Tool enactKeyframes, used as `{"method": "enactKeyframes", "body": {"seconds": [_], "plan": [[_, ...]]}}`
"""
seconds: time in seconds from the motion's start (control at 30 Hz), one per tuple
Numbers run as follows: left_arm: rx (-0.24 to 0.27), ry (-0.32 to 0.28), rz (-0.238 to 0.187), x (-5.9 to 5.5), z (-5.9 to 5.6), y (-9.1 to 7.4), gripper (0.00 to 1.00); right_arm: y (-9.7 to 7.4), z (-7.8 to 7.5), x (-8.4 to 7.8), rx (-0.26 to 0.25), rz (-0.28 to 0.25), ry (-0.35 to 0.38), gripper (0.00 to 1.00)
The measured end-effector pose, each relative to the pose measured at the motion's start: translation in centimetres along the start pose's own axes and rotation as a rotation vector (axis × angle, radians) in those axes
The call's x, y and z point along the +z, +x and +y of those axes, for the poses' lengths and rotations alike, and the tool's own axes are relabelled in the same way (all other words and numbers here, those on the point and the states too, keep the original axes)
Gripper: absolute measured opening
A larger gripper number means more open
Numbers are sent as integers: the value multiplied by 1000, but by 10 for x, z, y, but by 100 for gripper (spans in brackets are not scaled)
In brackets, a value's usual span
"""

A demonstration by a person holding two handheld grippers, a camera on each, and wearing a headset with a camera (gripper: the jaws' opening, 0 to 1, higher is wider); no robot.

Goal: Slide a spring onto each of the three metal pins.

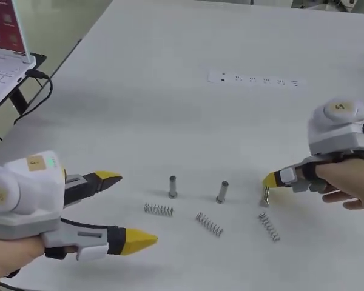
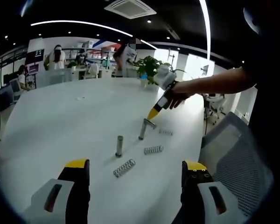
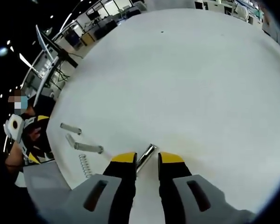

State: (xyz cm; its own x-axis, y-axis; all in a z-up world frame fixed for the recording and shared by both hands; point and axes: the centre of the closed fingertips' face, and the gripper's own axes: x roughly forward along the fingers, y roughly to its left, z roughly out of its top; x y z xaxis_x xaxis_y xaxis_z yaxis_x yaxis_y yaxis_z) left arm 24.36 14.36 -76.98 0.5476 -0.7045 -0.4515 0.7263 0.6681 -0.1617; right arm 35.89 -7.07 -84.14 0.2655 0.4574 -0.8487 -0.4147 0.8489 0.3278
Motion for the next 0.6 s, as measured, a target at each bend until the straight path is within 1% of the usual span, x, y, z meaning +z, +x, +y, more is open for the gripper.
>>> {"method": "enactKeyframes", "body": {"seconds": [0.1, 0.2, 0.3, 0.33, 0.43, 0.6], "plan": [[-1, 0, 1, 0, 0, 0, 77, 2, -1, 1, -5, 5, -1, 16], [-2, -1, 3, 0, -1, 0, 77, 6, -5, 0, -14, 23, 11, 14], [-7, -7, 0, -1, -2, 0, 77, 8, -6, 0, -16, 27, 10, 13], [-8, -10, -4, 0, -2, 0, 78, 9, -5, -3, -16, 46, 17, 11], [-6, -20, -14, 1, -1, 0, 78, 11, -5, -2, -21, 46, 25, 10], [-11, -14, -8, 0, -3, 2, 78, 15, -5, 0, -24, 56, 45, 10]]}}
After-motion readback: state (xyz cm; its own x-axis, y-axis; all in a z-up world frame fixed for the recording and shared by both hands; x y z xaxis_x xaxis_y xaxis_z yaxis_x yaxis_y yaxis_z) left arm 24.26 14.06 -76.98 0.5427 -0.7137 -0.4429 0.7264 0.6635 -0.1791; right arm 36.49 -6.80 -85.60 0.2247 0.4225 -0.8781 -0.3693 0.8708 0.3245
